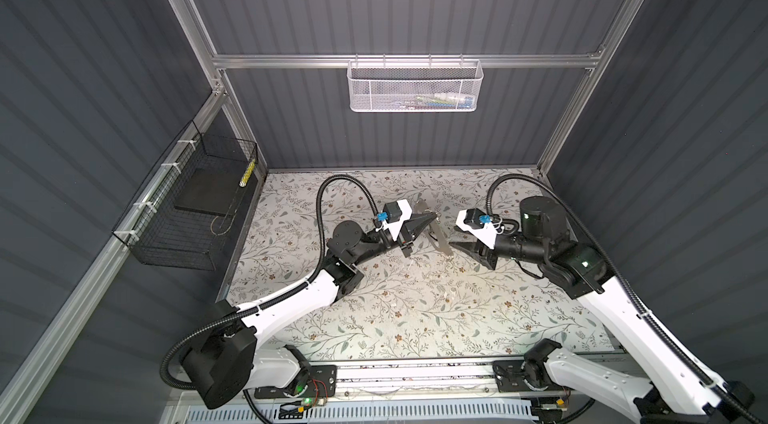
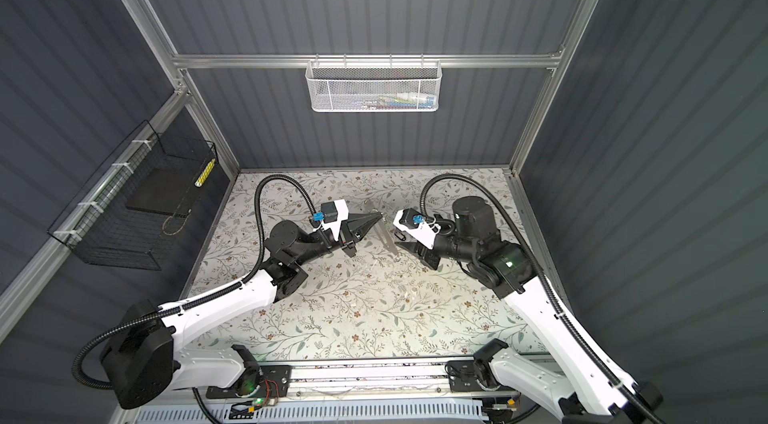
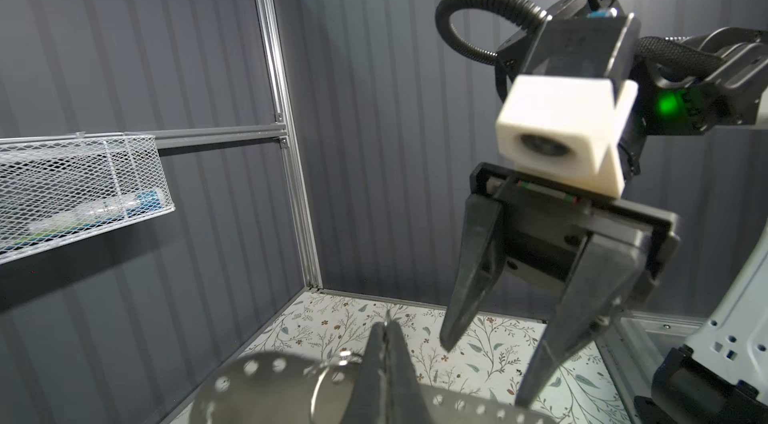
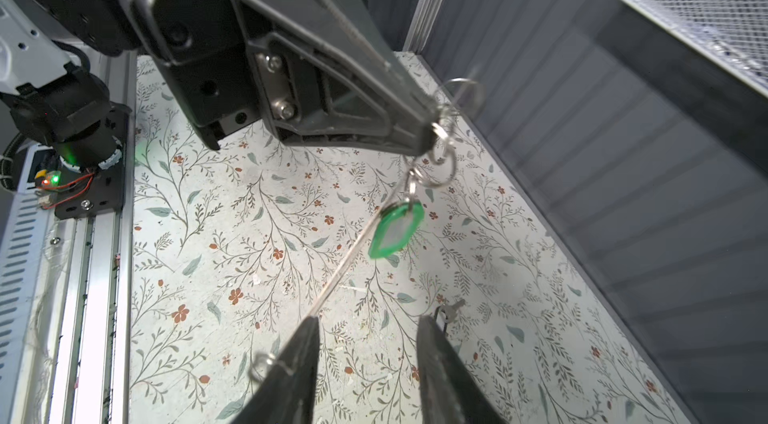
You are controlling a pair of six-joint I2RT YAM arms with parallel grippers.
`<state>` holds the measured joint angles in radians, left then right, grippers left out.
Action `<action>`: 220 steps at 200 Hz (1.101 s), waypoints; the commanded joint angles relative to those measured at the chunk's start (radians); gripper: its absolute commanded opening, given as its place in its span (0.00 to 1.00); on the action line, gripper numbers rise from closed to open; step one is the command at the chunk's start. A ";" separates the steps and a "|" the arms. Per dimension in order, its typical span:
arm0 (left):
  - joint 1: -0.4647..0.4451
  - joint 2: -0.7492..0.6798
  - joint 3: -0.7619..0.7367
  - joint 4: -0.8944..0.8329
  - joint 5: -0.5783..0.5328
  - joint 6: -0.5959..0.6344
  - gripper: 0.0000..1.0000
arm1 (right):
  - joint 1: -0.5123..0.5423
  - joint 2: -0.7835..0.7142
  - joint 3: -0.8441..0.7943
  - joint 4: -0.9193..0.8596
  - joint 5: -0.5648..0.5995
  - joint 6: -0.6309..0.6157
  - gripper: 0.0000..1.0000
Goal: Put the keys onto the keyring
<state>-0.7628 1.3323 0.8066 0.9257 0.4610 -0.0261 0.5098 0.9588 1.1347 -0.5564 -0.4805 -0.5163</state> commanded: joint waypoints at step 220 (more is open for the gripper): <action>0.029 0.056 0.057 0.067 0.251 -0.102 0.00 | -0.060 0.113 0.090 0.085 -0.221 0.114 0.23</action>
<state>-0.7395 1.3846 0.8261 0.9653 0.6842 -0.1139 0.4519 1.0637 1.1942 -0.4717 -0.6930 -0.4107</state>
